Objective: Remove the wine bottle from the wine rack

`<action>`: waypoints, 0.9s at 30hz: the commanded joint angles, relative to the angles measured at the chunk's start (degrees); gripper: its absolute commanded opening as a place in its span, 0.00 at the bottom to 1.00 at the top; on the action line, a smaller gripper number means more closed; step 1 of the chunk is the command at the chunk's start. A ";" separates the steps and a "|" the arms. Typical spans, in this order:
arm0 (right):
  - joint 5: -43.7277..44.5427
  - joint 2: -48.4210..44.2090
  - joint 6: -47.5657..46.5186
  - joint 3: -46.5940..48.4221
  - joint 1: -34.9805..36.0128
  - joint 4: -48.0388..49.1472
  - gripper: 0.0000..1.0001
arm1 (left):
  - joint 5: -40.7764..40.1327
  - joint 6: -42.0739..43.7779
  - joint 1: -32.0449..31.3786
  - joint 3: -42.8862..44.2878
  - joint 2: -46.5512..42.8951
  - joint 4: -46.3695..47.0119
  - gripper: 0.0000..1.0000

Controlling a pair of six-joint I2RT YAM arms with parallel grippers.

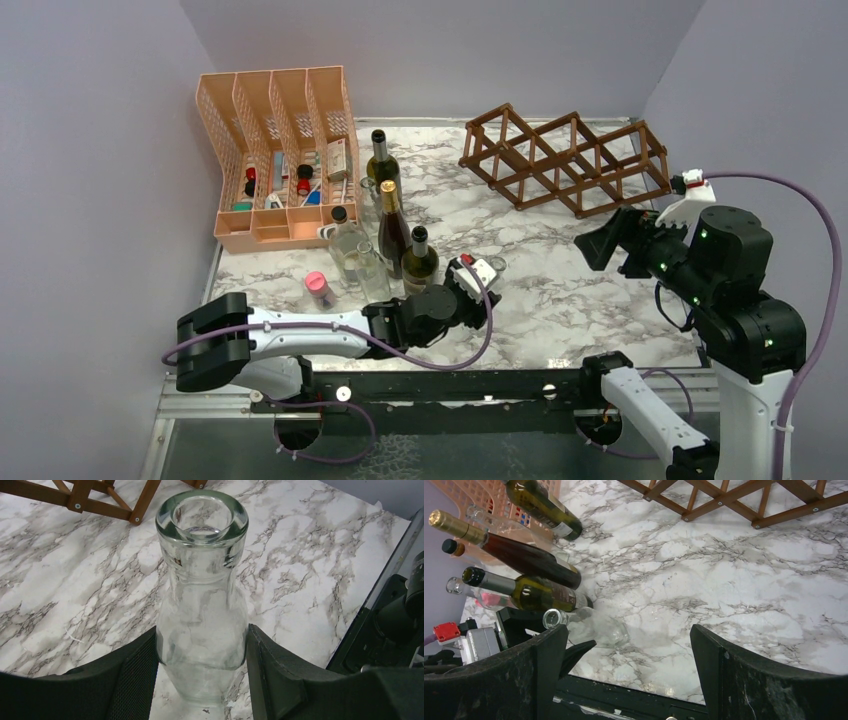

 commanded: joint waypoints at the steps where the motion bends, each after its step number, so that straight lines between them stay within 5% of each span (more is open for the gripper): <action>1: -0.91 -0.61 -0.28 0.37 0.31 -0.28 0.95 | -1.98 -1.09 0.11 -1.37 -0.95 7.83 0.32; 4: -2.48 -0.85 -1.34 0.10 0.31 0.13 0.95 | -2.28 -1.81 0.07 -2.53 -1.15 7.82 0.38; 10: -2.15 -1.32 -6.34 1.20 0.31 -0.69 1.00 | -1.84 -2.23 0.07 -4.41 -3.12 7.30 0.77; 15: -3.73 -2.82 -7.91 0.50 0.39 0.48 1.00 | -1.16 -3.01 0.12 -3.35 -4.83 4.20 0.98; 27: -2.54 -5.22 -10.12 1.79 2.68 4.04 1.00 | 7.45 -2.16 0.12 9.90 -12.64 -14.40 0.99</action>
